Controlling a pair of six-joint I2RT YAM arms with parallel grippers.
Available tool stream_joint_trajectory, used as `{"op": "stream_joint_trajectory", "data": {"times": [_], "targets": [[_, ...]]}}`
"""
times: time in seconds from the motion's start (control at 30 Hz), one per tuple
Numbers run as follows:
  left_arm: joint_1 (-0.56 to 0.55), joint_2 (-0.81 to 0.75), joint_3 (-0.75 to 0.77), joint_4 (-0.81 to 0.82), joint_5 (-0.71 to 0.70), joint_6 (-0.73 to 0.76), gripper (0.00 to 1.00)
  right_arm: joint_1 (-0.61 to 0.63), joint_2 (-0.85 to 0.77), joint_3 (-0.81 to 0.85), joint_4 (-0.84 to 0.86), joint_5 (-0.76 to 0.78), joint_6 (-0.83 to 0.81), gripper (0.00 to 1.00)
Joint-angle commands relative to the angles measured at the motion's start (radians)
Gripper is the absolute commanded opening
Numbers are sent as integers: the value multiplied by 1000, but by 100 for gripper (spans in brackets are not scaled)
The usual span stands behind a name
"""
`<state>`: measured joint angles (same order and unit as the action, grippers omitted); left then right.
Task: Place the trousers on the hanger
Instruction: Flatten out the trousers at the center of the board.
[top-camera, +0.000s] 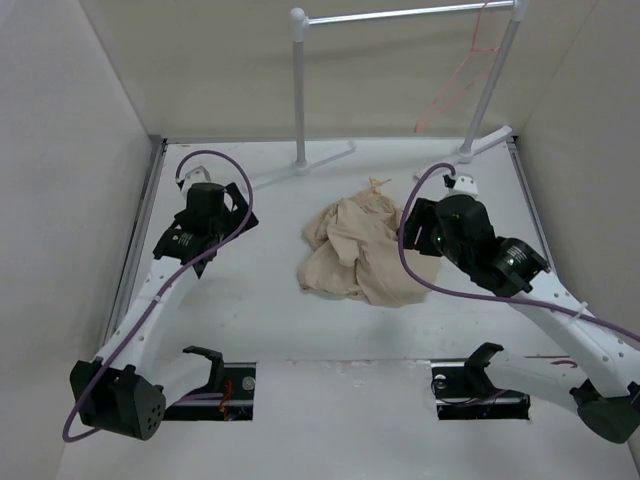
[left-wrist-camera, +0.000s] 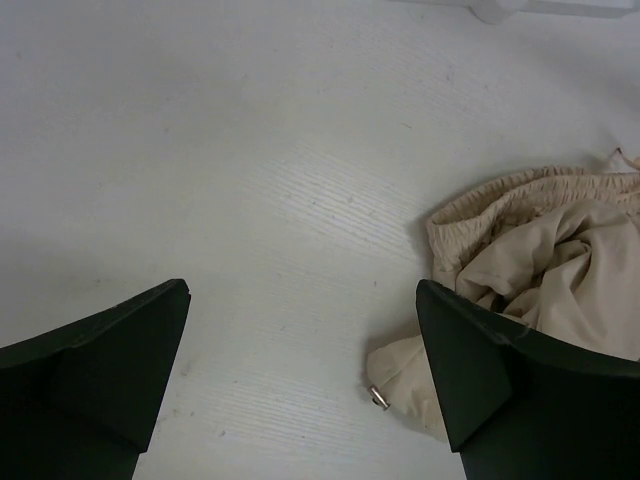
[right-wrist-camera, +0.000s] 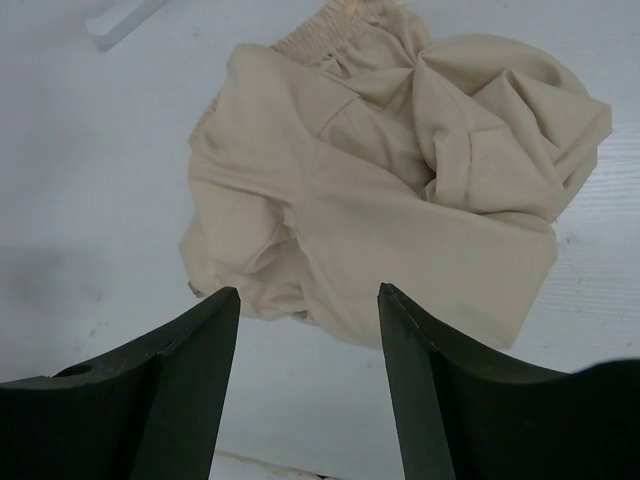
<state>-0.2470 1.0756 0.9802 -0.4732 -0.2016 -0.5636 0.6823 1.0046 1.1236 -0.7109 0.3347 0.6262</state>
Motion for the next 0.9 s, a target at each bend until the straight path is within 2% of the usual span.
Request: {"op": "stream_joint_trajectory", "data": {"times": [0.0,0.1,0.23,0.3,0.37,0.47,0.53,0.57,0.63,0.67,0.7,0.73,0.83,0.87], "targets": [[7,-42,31,50,13,-25,100,12,-53,21,-2,29,6,63],[39,-66,35,74,51,-13,100,21,-52,22,11,9,-5,54],[56,-152,-95,238,87,-39,100,42,11,76,18,-60,-33,26],[45,-207,-145,272,56,-83,100,71,57,113,24,-95,-40,17],[47,-247,-164,231,18,-125,100,110,115,151,31,-120,-52,10],[59,-241,-115,64,-1,-160,100,159,237,231,34,-163,-81,6],[73,-217,-95,-23,-4,-159,100,179,333,301,31,-190,-105,6],[85,-212,-98,-34,4,-141,97,185,380,336,34,-201,-112,7],[105,-226,-136,-28,20,-113,52,188,458,383,59,-230,-118,11],[113,-241,-156,-27,34,-128,38,188,503,402,82,-249,-123,15],[128,-271,-184,-28,47,-152,27,187,566,439,94,-270,-132,20],[136,-292,-201,-27,53,-171,26,185,606,465,96,-279,-146,23],[154,-368,-265,-8,88,-220,26,185,779,583,84,-280,-229,42],[160,-382,-278,-15,94,-228,29,181,839,625,68,-275,-244,47]]}}
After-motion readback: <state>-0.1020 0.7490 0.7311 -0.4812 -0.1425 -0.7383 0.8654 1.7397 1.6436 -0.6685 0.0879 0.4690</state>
